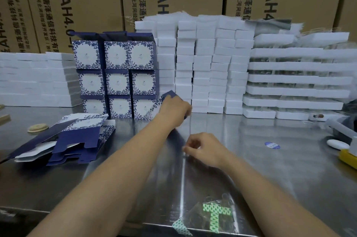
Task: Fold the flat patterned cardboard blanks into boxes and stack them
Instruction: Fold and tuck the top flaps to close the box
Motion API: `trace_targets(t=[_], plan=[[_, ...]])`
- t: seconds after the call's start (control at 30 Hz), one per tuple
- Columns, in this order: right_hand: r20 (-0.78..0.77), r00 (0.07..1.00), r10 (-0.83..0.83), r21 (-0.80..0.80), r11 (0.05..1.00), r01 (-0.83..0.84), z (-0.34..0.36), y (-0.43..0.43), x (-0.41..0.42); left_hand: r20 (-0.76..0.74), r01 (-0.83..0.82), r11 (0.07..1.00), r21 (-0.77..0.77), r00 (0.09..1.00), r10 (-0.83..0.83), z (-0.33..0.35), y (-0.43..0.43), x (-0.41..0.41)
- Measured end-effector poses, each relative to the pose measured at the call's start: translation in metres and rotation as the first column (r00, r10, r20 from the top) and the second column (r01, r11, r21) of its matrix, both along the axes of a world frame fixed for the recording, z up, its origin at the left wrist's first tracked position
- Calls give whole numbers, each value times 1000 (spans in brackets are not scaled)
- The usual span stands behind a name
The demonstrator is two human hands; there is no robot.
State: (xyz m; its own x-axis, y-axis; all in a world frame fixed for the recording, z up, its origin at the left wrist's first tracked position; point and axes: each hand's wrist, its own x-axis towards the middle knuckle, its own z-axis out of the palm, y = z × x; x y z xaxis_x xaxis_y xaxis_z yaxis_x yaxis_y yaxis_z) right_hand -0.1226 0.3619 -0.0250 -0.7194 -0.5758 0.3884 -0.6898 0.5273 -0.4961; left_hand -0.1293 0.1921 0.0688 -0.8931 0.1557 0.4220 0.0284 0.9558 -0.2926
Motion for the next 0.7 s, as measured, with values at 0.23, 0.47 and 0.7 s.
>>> trace_targets(t=[0.23,0.47,0.7], plan=[[34,999,-18,13,1000,18,0,4,-3,-215,10,987,161,976,26,-60,-47,-6],[149,985,-88,-39,995,95,-1,-14,-44,-415,244,593,767,894,170,-56,-115,-33],[203,962,-182,-8,982,187,-5,-57,-115,-111,148,281,948,983,-143,-75,-123,-55]])
